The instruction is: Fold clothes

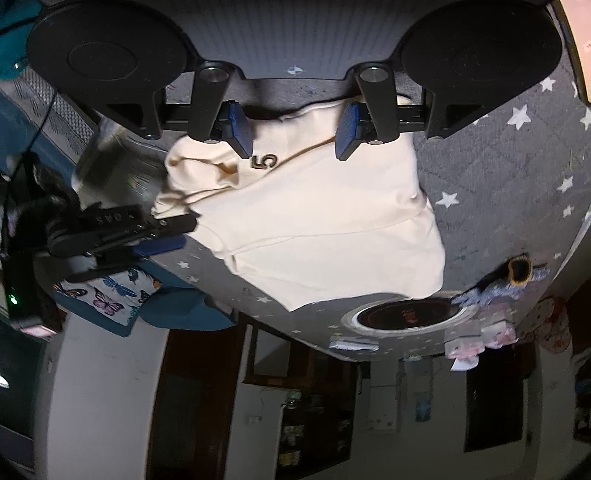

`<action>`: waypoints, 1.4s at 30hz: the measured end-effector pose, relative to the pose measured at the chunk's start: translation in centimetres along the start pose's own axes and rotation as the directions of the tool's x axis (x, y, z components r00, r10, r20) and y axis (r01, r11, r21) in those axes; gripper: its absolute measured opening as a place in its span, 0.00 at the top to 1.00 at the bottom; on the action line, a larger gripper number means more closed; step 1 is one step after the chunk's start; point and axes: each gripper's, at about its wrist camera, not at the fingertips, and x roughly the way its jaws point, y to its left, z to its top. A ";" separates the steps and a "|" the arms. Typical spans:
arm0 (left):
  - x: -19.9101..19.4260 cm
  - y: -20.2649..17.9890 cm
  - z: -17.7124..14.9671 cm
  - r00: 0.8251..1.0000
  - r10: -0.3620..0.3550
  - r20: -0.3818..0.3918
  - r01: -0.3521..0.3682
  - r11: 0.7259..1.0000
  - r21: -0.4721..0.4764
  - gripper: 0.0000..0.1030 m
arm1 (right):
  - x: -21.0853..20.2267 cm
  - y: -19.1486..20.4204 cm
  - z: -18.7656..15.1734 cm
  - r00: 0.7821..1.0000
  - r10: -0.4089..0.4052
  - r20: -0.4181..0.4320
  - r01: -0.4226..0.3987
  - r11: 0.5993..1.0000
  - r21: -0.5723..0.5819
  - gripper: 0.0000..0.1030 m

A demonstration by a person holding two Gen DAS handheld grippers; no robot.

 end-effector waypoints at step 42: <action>3.6 -2.4 1.4 0.994 -0.108 0.001 0.101 0.931 0.350 0.92 | -2.5 4.0 -1.4 0.988 0.098 -0.116 -0.143 0.857 -0.495 0.47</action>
